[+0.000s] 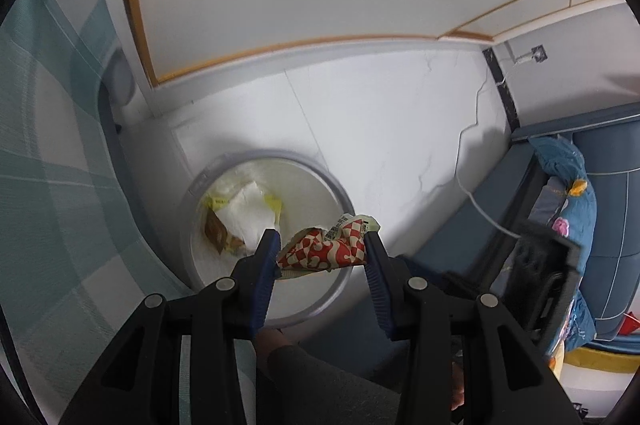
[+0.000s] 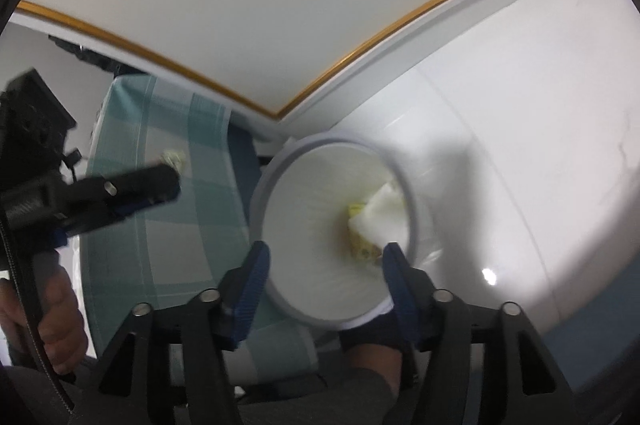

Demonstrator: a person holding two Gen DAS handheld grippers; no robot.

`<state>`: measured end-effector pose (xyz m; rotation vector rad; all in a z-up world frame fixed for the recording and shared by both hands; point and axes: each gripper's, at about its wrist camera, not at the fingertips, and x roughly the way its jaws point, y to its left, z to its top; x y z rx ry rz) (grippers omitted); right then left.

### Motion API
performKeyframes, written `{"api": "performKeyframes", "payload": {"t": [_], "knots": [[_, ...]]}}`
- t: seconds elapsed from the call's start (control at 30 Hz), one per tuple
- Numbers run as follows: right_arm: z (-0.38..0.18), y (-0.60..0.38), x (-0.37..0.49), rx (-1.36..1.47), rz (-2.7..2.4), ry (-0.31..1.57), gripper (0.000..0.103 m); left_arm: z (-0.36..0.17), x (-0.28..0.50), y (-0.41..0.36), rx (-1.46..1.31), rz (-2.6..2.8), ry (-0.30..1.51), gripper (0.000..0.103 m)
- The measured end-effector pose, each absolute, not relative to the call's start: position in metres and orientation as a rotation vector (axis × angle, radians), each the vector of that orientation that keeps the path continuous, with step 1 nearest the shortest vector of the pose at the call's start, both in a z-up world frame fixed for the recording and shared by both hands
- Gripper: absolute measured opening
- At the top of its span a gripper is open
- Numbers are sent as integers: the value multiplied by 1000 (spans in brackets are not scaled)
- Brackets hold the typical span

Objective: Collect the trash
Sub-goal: 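Open both grippers to drop the wrapper and packet into the bin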

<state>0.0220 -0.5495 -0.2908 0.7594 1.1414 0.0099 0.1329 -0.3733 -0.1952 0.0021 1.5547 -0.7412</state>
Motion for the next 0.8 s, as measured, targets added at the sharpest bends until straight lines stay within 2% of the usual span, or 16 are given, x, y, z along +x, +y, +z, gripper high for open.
{"api": "performKeyframes", "payload": {"t": [0.33,0.67,0.8], "knots": [[-281,-566,10,773,-51,1087,72,-213,127,-375,37,-703,1640,37],[-275,-575,5,801,-57,1050,75,-215,120,-384,114,-695,1668,40],[-274,-575,4,806,-71,1040,79,-211,121,-382,109,-691,1647,60]]}}
